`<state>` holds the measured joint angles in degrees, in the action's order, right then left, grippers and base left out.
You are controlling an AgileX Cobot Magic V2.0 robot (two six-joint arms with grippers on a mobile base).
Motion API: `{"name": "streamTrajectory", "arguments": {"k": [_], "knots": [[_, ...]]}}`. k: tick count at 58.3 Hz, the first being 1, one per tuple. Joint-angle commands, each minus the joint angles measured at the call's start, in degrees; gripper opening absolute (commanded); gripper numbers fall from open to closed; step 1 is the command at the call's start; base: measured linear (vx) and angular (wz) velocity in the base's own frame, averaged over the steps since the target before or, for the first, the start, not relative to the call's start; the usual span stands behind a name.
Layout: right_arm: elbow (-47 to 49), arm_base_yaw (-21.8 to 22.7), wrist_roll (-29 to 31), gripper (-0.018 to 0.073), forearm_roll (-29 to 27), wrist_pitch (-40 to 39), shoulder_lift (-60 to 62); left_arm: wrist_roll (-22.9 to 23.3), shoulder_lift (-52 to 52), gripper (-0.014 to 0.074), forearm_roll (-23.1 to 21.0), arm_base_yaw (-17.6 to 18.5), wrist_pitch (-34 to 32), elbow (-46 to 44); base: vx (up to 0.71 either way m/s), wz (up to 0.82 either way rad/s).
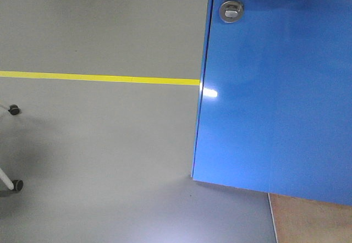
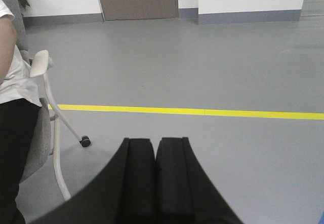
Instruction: Move to blue door and open it
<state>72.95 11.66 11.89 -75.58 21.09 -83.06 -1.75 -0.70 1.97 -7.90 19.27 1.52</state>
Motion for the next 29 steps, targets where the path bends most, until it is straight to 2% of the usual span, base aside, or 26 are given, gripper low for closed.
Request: {"name": "streamTrajectory", "arguments": {"k": [1,29], "knots": [[1.77,0.03,0.68,0.0002,-1.29,-1.00,1.33,0.13,-0.83,0.0070,-0.29,0.36,-5.01,0.24,0.00,0.00],[1.77,0.03,0.68,0.0002,-1.31,-1.00,1.06,0.13,-0.83,0.0070,-0.29,0.36,-5.01,0.24,0.00,0.00]]}}
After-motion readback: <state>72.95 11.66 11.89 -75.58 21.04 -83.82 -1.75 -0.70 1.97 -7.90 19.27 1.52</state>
